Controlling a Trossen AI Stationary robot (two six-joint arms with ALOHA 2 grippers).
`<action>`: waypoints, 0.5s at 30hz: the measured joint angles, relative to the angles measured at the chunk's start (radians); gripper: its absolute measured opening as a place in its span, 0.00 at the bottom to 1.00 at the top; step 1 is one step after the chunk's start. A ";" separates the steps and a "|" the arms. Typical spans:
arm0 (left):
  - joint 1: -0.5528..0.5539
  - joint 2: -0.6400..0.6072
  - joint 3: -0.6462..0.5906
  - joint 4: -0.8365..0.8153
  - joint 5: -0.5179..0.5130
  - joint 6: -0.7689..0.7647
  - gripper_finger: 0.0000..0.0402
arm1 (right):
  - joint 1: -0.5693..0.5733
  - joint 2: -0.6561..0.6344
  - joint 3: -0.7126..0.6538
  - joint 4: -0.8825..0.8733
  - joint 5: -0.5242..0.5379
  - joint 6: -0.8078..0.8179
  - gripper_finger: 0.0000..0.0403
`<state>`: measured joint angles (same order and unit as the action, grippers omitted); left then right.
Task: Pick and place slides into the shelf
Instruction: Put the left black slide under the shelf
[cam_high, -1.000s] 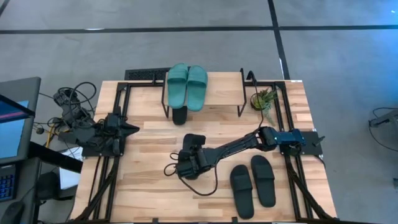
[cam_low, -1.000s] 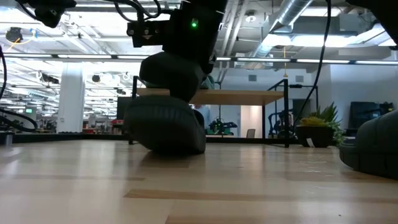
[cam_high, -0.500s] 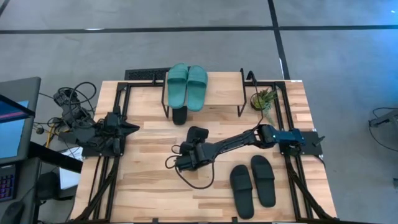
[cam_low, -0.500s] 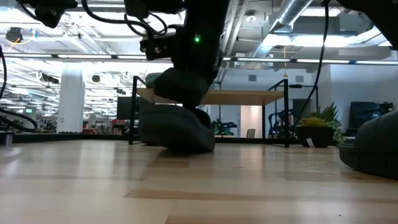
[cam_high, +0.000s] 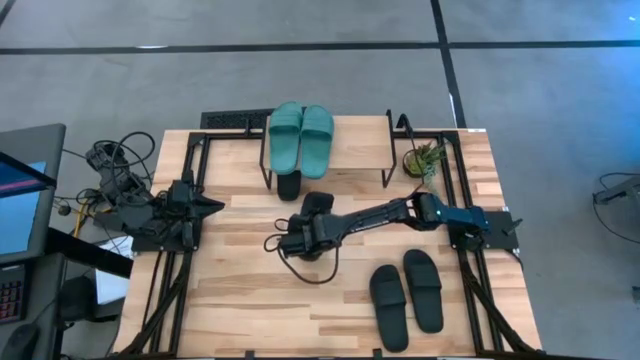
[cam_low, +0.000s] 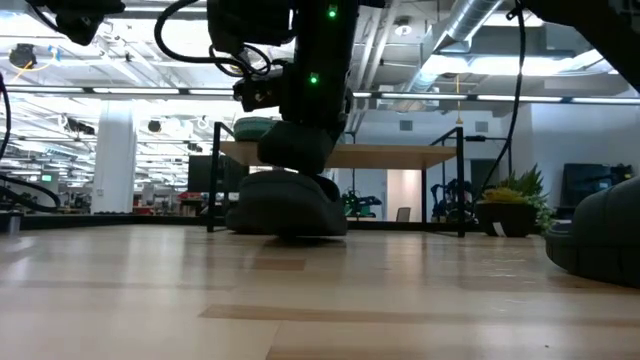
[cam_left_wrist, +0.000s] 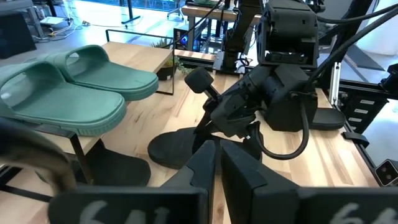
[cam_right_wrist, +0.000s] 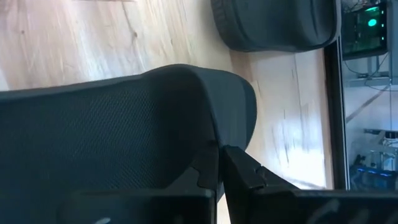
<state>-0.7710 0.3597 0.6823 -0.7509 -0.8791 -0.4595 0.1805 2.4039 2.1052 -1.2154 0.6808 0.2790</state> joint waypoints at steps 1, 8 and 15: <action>0.000 0.000 0.000 0.000 0.000 0.000 0.03 | 0.000 0.000 0.000 0.000 0.000 0.000 0.00; 0.000 0.000 0.000 -0.001 0.000 0.001 0.03 | 0.001 -0.014 0.000 0.001 -0.004 -0.001 0.00; 0.000 0.000 0.000 -0.002 -0.025 0.015 0.03 | -0.022 -0.023 0.000 0.000 0.000 -0.049 0.00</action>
<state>-0.7709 0.3599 0.6823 -0.7528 -0.9039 -0.4448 0.1588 2.3807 2.1056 -1.2150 0.6807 0.2300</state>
